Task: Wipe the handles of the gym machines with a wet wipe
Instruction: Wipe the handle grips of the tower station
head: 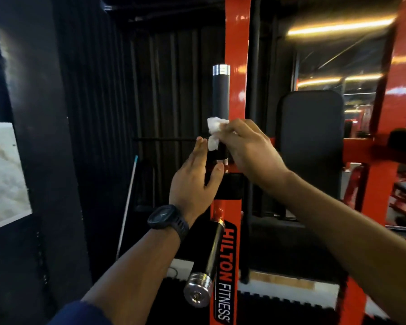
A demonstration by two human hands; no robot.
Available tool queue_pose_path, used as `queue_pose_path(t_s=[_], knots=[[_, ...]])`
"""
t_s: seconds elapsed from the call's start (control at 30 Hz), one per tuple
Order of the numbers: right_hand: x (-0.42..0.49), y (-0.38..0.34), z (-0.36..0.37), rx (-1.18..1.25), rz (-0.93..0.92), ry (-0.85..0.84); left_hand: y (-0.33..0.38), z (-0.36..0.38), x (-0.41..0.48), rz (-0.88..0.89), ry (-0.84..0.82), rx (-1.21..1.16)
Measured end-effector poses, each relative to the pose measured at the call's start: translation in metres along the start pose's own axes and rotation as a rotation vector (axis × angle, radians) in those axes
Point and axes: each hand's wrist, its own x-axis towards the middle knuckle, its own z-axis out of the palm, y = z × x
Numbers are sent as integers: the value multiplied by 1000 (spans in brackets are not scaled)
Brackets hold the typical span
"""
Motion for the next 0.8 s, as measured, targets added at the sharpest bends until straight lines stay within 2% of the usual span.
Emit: queue_pose_path(t_s=[0.07,0.1,0.2,0.23,0.3,0.33,0.4,0.5,0.53,0.67,0.7,0.8], knots=[[1,17,-10,-79,-178,-74,-3,5,0,36,24,4],[7,24,-14,-92,-203,-51,-4,6,-1,45,31,5],[18,30,-16,-71,-140,115,-7,9,-2,55,69,-2],[16,28,-12,-89,-221,86,-7,10,-2,60,78,-7],[7,23,-6,-145,-486,-95,-8,10,-2,81,82,-13],[5,23,-7,-171,-554,-170,-9,11,-2,88,88,-8],[16,31,-13,-203,-503,-144,-10,12,-2,83,105,15],[31,37,-18,-105,-222,52,-10,12,-3,79,120,39],[31,35,-16,-120,-212,78,-10,12,-3,84,121,38],[27,36,-11,-205,-493,-35,-12,14,-3,105,147,11],[32,39,-10,-205,-468,5,-12,14,-2,107,157,6],[41,36,-4,-128,-225,177,-13,13,-2,102,158,14]])
